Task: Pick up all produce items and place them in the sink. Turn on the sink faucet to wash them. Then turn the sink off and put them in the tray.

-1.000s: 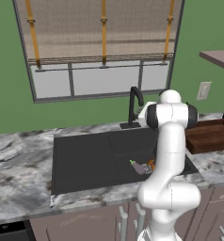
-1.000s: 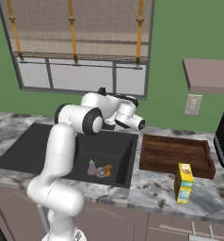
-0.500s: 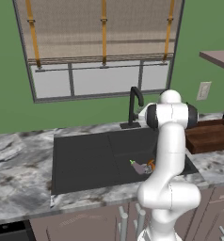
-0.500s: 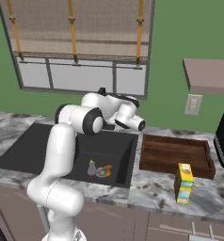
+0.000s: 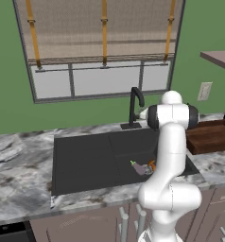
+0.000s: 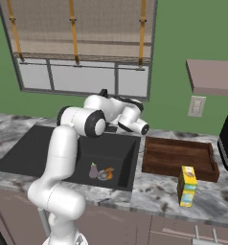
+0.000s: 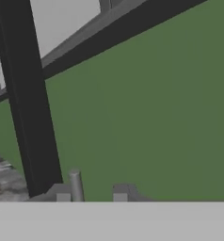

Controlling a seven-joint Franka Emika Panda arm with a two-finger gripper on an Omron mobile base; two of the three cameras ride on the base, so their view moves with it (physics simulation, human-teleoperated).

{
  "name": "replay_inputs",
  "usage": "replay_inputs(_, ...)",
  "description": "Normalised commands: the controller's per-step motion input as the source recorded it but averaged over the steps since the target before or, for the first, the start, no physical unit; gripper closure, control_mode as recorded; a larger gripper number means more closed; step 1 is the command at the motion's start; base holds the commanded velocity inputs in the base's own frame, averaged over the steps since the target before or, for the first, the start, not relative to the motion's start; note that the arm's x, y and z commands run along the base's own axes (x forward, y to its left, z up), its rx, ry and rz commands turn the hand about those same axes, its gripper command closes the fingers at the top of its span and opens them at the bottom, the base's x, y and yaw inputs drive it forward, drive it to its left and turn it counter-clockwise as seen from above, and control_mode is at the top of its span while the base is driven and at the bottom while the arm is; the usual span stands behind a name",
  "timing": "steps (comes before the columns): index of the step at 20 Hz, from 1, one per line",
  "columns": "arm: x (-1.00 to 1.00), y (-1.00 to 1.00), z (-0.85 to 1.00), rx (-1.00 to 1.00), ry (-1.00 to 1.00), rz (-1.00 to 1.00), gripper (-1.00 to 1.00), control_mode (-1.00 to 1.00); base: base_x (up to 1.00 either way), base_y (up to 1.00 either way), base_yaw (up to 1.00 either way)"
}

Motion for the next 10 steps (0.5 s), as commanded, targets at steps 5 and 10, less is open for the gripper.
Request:
replay_inputs(5, 0.0, -0.66, -0.44, 0.1, 0.12, -0.04, 1.0, -1.0, 0.0, 0.0, 0.0)
replay_inputs(10, 0.0, -0.67, -0.5, 0.08, 0.14, -0.05, 1.0, -1.0, 0.0, 0.0, 0.0)
